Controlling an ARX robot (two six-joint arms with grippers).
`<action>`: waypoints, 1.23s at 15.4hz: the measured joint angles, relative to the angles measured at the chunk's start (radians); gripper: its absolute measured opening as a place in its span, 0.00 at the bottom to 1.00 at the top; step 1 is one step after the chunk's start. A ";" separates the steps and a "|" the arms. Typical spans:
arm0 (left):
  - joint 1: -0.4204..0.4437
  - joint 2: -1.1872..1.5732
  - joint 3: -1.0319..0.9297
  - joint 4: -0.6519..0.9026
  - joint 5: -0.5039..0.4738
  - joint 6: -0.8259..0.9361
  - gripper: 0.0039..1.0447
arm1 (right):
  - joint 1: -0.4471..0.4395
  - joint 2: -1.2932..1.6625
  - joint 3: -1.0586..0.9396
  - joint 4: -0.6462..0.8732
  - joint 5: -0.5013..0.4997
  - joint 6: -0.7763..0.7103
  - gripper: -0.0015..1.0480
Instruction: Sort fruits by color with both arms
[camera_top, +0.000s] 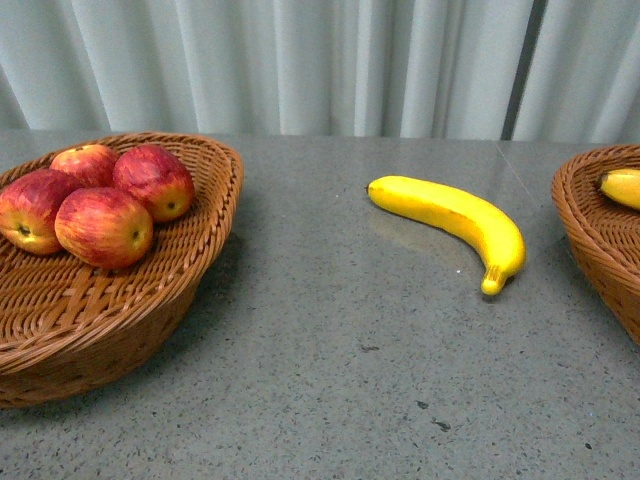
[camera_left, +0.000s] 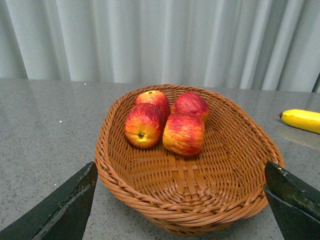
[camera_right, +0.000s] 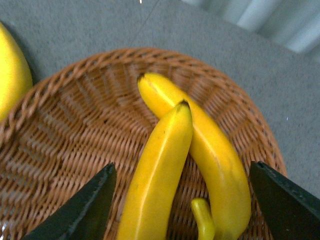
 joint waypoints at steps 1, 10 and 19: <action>0.000 0.000 0.000 0.000 0.000 0.000 0.94 | 0.017 0.007 0.024 0.014 0.000 0.011 0.87; 0.000 0.000 0.000 0.000 0.000 0.000 0.94 | 0.444 0.419 0.377 0.109 -0.055 0.244 0.94; 0.000 0.000 0.000 0.000 0.000 0.000 0.94 | 0.431 0.563 0.471 -0.022 0.037 0.111 0.94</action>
